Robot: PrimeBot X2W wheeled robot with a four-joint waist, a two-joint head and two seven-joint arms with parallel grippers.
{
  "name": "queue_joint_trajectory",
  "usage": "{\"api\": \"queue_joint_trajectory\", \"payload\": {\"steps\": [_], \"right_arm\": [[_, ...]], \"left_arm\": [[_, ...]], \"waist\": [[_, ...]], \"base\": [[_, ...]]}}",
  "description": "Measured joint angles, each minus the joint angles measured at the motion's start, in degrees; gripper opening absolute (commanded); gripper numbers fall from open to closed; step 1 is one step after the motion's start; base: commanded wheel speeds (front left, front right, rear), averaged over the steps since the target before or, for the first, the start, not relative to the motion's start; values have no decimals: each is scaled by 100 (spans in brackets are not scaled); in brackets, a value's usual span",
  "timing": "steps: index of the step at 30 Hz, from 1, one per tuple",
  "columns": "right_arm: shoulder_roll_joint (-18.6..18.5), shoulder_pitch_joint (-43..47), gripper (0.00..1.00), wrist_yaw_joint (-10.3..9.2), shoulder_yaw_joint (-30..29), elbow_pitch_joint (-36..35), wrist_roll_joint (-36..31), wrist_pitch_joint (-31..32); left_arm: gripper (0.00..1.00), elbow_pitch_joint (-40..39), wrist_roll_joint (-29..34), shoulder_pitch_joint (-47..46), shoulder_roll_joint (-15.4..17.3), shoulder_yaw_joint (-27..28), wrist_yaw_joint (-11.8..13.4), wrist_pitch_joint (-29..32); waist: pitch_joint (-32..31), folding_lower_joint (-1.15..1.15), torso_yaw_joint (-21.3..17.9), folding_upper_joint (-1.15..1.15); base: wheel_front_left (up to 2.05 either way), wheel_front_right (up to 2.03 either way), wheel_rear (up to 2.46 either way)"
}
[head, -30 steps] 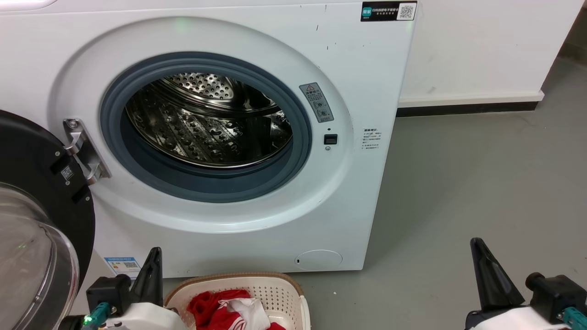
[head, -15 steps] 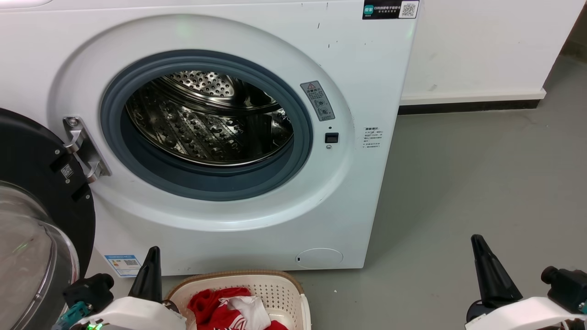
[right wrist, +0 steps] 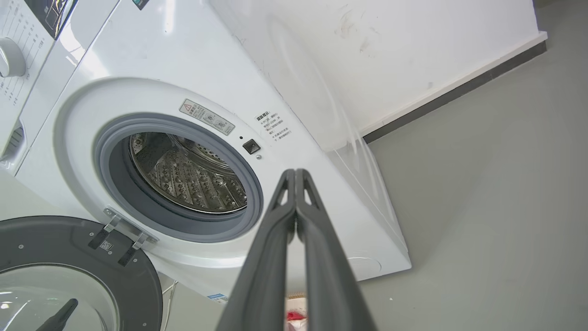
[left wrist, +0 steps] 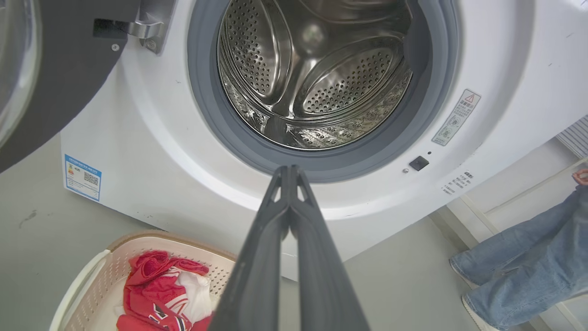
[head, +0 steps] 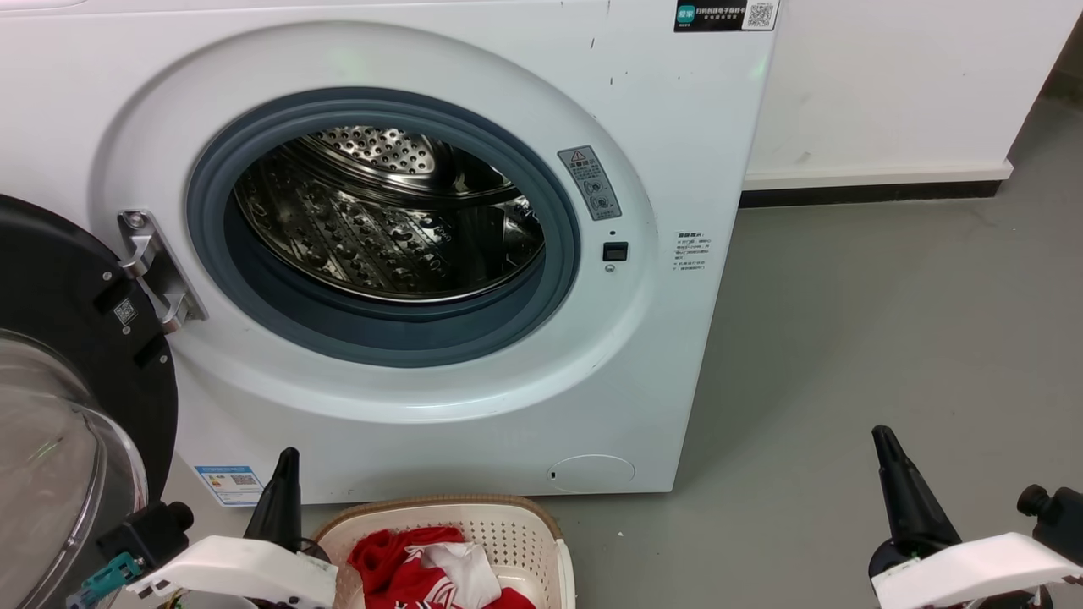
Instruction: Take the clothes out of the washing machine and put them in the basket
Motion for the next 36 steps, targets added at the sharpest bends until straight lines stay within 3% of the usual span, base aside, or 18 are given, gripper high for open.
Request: {"api": "queue_joint_trajectory", "payload": {"steps": [36], "right_arm": [[-49,-481,0,0,-124,621,2673,244]], "left_arm": [[0,241,-2542,-296,-133,192,-171,423]], "waist": [[100,0,66,0]], "base": [[0,0,0]]}}
